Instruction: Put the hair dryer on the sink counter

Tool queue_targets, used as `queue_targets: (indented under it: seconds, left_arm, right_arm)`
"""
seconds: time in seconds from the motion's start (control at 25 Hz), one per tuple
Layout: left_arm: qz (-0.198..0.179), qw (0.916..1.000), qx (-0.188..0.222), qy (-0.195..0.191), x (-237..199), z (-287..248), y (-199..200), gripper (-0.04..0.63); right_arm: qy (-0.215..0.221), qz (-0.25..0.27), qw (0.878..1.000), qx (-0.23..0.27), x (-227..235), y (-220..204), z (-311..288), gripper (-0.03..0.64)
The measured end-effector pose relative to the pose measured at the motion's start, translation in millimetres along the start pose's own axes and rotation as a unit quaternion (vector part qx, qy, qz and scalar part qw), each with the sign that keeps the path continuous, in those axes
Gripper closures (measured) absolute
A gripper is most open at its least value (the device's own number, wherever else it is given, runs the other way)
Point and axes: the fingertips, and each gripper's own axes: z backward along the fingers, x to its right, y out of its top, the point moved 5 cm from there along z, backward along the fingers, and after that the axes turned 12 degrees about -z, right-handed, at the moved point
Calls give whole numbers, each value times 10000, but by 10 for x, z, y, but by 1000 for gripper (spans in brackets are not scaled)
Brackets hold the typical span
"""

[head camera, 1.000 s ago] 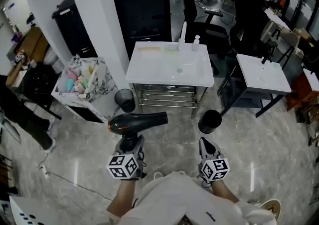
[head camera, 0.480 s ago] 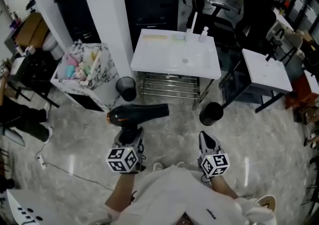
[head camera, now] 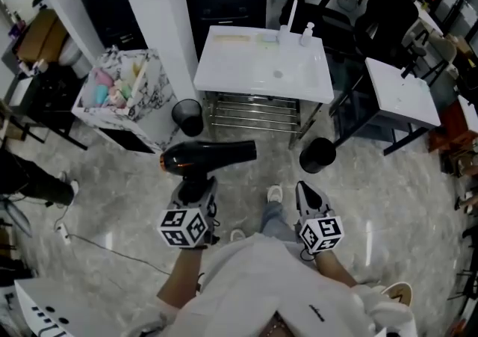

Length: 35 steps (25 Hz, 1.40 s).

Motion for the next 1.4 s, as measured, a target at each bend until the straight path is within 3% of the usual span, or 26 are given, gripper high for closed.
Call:
queue_targets:
  seconds: [0.28,0.6,0.96,1.4]
  left_arm:
    - [3,9999,-64,96,26,-352,38,336]
    - [11,9994,-151,296,68,-1204,283,336]
    - [27,9979,-108,642,70,-2165,684,336]
    - [91,9953,-62,966,186,-3029,978,336]
  right_arm:
    - [249,-16,9997,-71,186,74,-398,600]
    - [457,-14,9987,-227,770,440,-1047,600]
    - [999,164,9944,-305,1255,1039,-1906,600]
    - [1390,312,9885,-515,1891,1444,-2527,600]
